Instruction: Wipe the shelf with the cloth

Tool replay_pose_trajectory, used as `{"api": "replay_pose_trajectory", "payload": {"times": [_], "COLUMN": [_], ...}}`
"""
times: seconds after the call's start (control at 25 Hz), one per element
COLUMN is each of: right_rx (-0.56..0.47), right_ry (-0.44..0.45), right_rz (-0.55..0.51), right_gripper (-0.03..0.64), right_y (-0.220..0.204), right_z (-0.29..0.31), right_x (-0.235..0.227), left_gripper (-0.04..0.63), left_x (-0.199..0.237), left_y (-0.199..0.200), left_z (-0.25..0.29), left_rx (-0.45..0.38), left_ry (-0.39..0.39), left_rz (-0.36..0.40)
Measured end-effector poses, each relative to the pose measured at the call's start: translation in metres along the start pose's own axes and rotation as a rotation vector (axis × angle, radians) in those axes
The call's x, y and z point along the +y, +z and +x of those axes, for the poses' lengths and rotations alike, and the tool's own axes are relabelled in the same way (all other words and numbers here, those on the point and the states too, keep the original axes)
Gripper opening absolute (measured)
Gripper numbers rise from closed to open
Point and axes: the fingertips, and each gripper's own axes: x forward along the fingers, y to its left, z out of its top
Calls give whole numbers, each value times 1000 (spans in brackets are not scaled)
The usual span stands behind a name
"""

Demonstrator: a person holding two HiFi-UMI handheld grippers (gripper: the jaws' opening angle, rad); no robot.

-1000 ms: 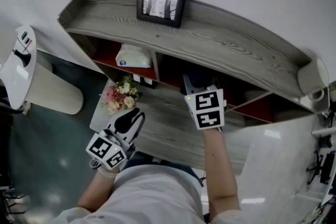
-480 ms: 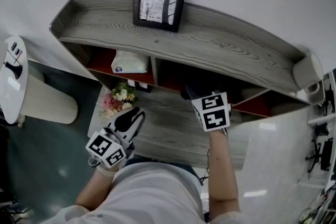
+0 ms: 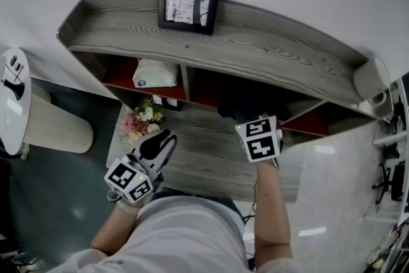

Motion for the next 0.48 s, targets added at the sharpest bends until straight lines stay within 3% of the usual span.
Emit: {"api": "replay_pose_trajectory", "payload": {"times": [0.24,0.48], "right_rx": [51,39], "right_ry": [32,7], "right_rz": [-63,-155], "right_gripper": [118,110], "right_y": [3,15], "right_z": [6,21], "right_x": [6,14], "left_gripper": [94,94], "left_x": [4,12], "left_y": [-2,-6], "left_z": [-9,-18], "left_rx": [4,5], "left_ry": [22,54], "left_rz": [-4,-15]}}
